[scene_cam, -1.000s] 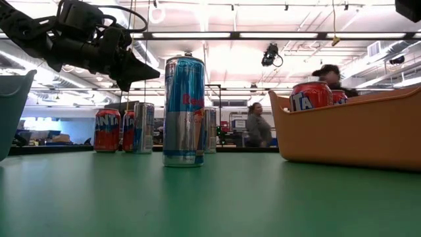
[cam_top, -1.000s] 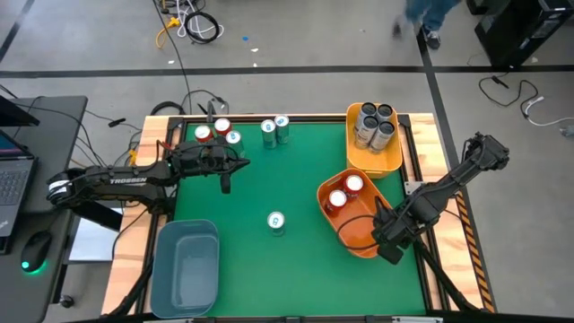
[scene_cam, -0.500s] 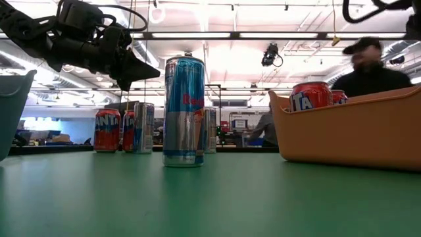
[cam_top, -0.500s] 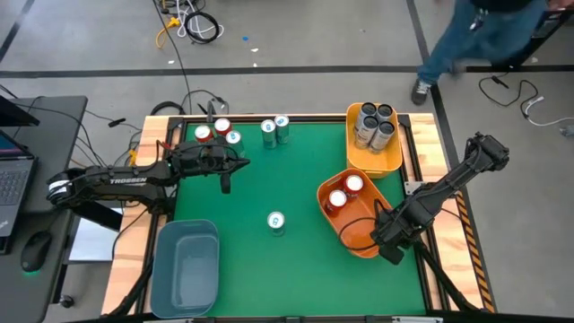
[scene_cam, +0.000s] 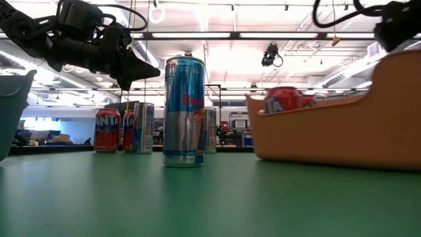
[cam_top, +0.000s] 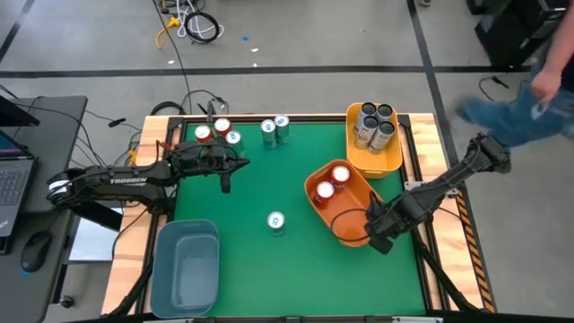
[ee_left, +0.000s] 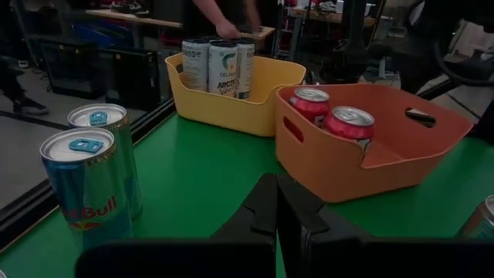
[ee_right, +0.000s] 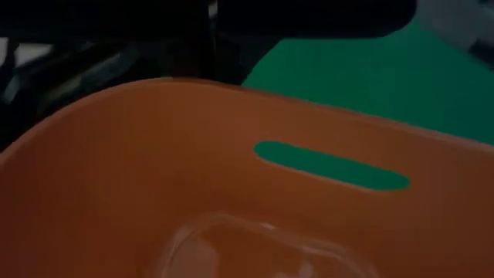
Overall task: Sort soda cans
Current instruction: Move the orange bin to the center
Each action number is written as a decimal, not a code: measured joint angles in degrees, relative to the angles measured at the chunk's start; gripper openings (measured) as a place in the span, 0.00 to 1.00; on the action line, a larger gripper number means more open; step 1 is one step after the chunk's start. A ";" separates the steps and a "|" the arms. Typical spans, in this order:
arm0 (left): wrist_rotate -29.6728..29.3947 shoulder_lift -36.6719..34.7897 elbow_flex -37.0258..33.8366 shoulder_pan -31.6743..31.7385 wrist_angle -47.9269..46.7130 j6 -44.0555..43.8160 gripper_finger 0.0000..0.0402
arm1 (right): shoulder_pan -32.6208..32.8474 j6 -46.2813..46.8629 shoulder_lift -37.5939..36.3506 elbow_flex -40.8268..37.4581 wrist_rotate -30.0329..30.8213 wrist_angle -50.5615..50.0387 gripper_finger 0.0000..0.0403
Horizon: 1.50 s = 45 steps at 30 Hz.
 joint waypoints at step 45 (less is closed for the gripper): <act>0.00 -0.01 0.00 0.02 -0.55 -0.88 0.00 | -18.35 -28.31 0.05 -0.05 14.69 29.39 0.00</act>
